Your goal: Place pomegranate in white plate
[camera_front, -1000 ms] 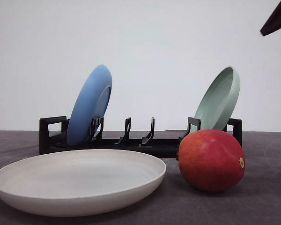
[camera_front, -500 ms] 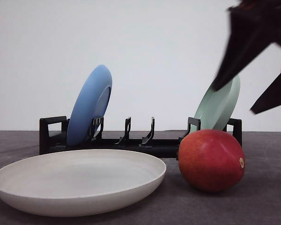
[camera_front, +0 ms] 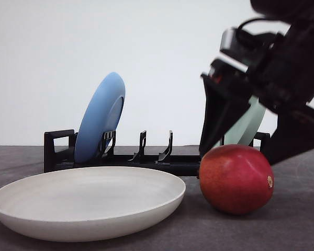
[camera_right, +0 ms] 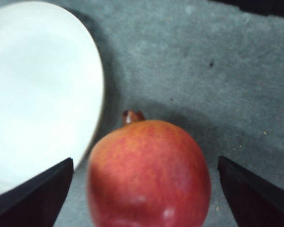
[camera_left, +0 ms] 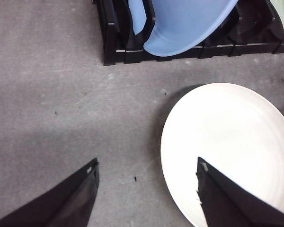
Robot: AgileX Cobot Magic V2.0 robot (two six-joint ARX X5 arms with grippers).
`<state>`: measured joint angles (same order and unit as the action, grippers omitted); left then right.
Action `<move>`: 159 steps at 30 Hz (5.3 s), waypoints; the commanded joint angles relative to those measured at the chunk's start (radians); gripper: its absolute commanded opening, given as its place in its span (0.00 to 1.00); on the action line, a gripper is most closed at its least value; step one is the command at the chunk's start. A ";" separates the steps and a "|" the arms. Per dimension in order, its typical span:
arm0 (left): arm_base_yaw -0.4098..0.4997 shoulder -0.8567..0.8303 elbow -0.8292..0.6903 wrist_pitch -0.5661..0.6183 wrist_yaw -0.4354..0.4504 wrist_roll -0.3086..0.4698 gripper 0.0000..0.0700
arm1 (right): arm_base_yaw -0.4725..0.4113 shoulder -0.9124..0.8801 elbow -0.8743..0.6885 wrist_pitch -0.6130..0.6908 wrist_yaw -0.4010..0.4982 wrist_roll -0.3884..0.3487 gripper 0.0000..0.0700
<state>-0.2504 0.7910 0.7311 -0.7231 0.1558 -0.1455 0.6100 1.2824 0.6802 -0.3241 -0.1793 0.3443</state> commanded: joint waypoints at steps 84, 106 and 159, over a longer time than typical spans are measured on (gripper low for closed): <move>0.000 0.006 0.014 0.058 -0.002 -0.001 0.56 | -0.203 -0.447 -0.078 -0.047 0.091 -0.349 0.80; 0.000 0.006 0.015 0.051 0.001 -0.004 0.00 | -0.377 -0.448 -0.078 -0.070 0.023 -0.382 0.03; 0.245 -0.788 -0.719 0.541 -0.059 0.108 0.00 | -0.377 -0.448 -0.078 -0.066 0.022 -0.382 0.03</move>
<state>-0.0067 0.0036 0.0242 -0.1829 0.1001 -0.0284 0.2306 0.8299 0.5976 -0.4000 -0.1570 -0.0303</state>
